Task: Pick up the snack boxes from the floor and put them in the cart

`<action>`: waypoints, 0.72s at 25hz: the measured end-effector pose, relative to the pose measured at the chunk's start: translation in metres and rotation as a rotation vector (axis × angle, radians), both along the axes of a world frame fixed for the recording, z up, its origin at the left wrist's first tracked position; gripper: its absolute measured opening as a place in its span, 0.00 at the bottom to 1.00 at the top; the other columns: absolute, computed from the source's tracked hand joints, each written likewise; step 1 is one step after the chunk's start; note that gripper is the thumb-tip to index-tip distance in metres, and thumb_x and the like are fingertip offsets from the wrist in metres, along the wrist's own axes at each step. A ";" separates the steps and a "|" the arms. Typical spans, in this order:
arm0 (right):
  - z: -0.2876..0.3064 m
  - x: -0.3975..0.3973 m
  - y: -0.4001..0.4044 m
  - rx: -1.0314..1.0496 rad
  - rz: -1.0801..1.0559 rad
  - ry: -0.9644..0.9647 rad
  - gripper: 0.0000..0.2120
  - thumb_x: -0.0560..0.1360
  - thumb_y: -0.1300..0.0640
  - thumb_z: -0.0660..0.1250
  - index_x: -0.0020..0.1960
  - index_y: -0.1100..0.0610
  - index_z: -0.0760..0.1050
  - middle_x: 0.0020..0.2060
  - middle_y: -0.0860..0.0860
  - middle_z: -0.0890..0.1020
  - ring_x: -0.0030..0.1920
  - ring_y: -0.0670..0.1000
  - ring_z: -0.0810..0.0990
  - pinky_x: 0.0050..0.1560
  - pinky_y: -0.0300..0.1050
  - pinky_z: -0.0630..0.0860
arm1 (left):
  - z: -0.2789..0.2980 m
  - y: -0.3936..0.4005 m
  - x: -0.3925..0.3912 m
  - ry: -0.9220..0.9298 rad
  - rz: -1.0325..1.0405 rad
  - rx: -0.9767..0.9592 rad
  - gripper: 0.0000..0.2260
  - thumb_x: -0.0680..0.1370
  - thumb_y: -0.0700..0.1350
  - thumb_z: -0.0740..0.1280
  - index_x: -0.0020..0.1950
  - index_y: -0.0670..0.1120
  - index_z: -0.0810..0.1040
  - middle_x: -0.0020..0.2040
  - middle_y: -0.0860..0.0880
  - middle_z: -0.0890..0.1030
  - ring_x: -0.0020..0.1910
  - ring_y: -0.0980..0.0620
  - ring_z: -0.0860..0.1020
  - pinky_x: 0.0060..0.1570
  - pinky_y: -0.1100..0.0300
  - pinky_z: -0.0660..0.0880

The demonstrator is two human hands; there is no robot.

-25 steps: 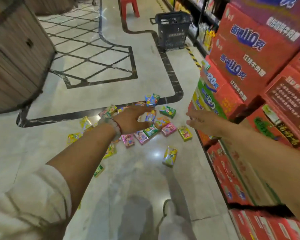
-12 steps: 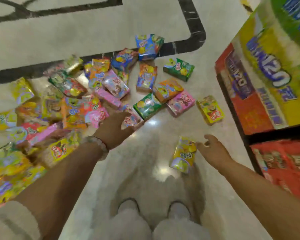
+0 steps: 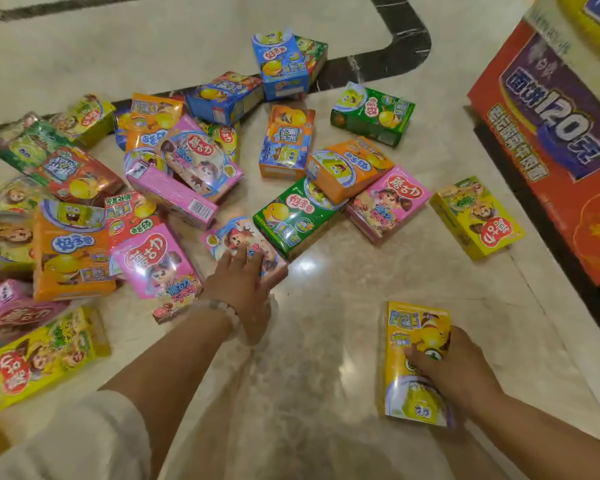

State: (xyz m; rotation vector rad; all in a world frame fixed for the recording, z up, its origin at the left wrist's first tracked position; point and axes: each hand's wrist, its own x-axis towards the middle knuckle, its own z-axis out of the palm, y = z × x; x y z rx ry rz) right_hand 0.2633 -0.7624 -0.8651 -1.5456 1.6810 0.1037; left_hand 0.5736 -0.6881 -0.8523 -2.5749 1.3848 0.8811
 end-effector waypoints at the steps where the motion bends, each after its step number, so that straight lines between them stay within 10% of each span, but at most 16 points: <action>1: 0.003 0.003 0.000 -0.011 -0.012 -0.008 0.23 0.65 0.49 0.78 0.55 0.56 0.74 0.49 0.53 0.81 0.50 0.57 0.79 0.49 0.48 0.74 | 0.002 0.003 -0.002 0.001 -0.009 -0.014 0.30 0.75 0.65 0.54 0.75 0.53 0.59 0.77 0.48 0.54 0.75 0.45 0.52 0.72 0.52 0.56; 4: 0.002 0.015 -0.003 -0.107 0.001 -0.056 0.25 0.65 0.53 0.78 0.57 0.56 0.72 0.46 0.51 0.78 0.51 0.56 0.78 0.47 0.46 0.71 | -0.003 0.013 -0.012 0.015 0.034 -0.232 0.33 0.67 0.61 0.48 0.61 0.48 0.78 0.66 0.44 0.73 0.65 0.42 0.69 0.63 0.54 0.64; 7: 0.001 0.029 -0.012 -0.141 0.027 -0.107 0.30 0.65 0.53 0.79 0.62 0.58 0.70 0.47 0.48 0.76 0.49 0.53 0.77 0.46 0.44 0.69 | -0.013 0.018 -0.015 -0.002 0.271 -0.394 0.15 0.72 0.52 0.64 0.47 0.41 0.81 0.54 0.41 0.77 0.57 0.40 0.73 0.55 0.54 0.65; 14: -0.007 0.058 -0.032 -0.154 -0.005 -0.252 0.34 0.63 0.56 0.80 0.64 0.53 0.67 0.57 0.55 0.76 0.55 0.55 0.77 0.51 0.45 0.72 | -0.041 0.010 -0.015 0.237 0.841 -0.337 0.46 0.63 0.51 0.79 0.72 0.41 0.56 0.65 0.39 0.72 0.63 0.40 0.71 0.62 0.49 0.70; 18: -0.006 0.080 -0.049 -0.096 -0.036 -0.392 0.32 0.66 0.55 0.78 0.65 0.52 0.66 0.53 0.51 0.77 0.49 0.51 0.78 0.46 0.40 0.69 | -0.047 0.012 -0.011 0.282 0.925 -0.272 0.44 0.61 0.48 0.80 0.70 0.40 0.60 0.63 0.41 0.74 0.60 0.42 0.74 0.56 0.53 0.72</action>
